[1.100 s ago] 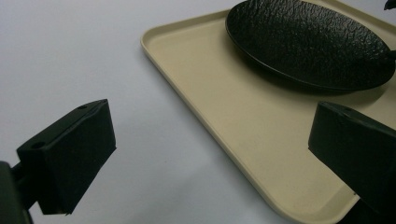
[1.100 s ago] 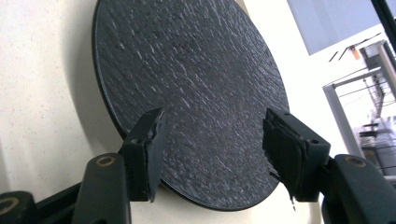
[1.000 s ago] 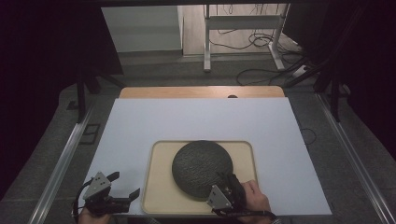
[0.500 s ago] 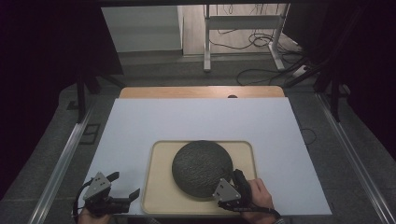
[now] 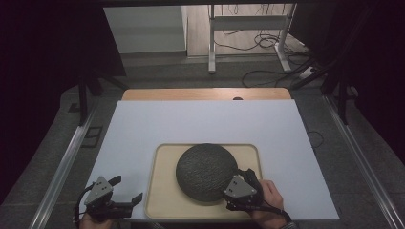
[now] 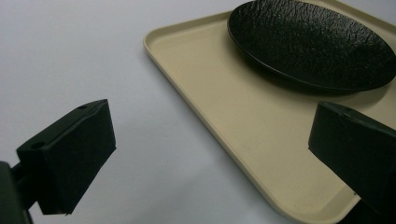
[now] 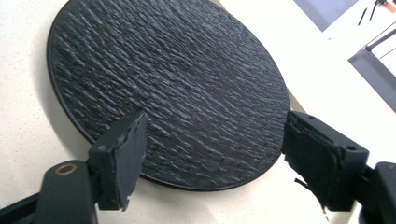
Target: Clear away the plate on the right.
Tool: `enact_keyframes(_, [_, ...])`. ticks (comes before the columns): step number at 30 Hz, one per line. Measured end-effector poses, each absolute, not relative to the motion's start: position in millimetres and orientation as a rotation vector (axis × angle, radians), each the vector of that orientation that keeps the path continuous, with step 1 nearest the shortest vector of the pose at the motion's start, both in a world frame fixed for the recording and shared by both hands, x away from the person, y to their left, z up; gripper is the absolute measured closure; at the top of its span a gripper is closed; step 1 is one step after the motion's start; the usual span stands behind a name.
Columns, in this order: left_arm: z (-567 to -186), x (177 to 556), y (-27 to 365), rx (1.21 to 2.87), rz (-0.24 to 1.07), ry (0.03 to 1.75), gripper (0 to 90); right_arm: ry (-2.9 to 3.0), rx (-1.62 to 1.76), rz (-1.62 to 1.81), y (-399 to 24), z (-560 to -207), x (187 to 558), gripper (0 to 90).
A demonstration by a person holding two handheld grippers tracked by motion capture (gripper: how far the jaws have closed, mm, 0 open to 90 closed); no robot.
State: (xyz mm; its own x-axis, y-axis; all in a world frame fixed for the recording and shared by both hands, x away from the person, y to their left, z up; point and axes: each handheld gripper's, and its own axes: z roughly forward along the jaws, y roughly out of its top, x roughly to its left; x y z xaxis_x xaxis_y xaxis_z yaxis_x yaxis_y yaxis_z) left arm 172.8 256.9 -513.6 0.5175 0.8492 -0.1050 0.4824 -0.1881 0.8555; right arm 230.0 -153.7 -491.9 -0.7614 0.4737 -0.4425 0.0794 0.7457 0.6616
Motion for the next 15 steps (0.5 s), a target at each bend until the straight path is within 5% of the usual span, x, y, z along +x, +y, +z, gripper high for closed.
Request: enact_keyframes(15, [-513.5,171.2,257.4,1.832,0.507,1.106,0.4,2.332,0.541,0.903,-171.0,-487.2,239.8,15.9])
